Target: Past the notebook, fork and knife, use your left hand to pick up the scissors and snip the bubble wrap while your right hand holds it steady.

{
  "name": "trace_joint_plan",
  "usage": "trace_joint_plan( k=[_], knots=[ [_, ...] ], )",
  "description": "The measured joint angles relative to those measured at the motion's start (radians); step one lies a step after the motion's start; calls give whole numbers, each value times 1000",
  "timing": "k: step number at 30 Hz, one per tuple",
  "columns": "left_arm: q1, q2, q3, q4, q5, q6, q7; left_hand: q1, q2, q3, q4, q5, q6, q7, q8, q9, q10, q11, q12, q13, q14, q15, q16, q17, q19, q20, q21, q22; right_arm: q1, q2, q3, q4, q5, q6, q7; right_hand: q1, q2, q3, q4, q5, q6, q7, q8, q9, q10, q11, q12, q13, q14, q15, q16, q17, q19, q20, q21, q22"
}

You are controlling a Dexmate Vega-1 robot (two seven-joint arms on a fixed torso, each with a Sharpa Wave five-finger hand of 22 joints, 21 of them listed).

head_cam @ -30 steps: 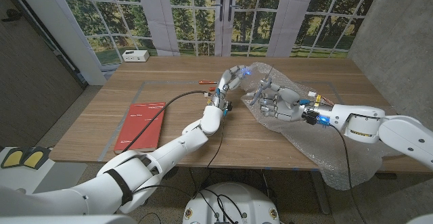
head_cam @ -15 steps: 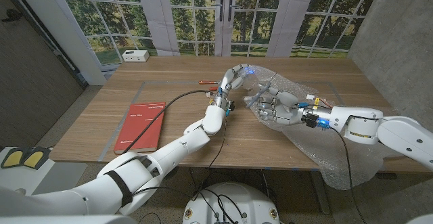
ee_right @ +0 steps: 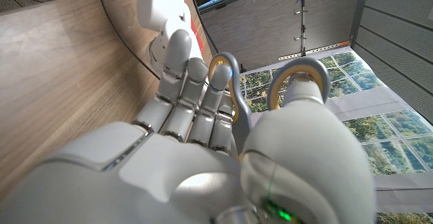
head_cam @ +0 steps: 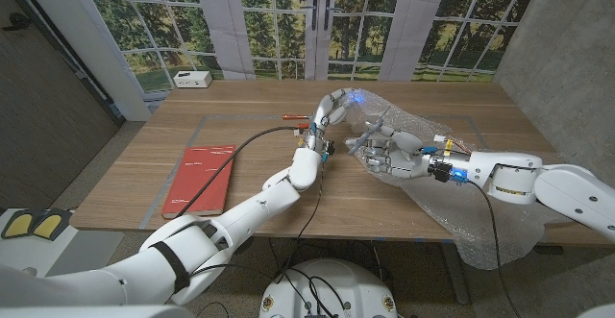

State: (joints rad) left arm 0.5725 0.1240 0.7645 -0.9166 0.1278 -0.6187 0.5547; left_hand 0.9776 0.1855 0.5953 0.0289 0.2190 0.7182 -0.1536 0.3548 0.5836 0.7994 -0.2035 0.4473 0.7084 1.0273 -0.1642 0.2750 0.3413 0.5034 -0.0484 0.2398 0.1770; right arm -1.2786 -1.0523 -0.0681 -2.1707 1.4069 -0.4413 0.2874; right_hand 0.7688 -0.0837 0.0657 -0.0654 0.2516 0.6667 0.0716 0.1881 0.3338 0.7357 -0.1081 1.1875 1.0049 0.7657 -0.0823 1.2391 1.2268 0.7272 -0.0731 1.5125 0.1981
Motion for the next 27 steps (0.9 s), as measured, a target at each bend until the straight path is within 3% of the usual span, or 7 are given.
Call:
trace_joint_plan(
  k=[27],
  knots=[
    [-26,-20,-18,19,-26,-27,-2,-1,-1,3,-3,-2,0,0,-11,-18,5,-5,-16,3,-2,-2,-5,0,7,0,-7,0,23,-7,-23,6,-11,6,22,5,5,-8,8,4,-2,3,0,-28,-5,5,0,-3,-2,-2,0,-2,0,0,-4,2]
  ],
)
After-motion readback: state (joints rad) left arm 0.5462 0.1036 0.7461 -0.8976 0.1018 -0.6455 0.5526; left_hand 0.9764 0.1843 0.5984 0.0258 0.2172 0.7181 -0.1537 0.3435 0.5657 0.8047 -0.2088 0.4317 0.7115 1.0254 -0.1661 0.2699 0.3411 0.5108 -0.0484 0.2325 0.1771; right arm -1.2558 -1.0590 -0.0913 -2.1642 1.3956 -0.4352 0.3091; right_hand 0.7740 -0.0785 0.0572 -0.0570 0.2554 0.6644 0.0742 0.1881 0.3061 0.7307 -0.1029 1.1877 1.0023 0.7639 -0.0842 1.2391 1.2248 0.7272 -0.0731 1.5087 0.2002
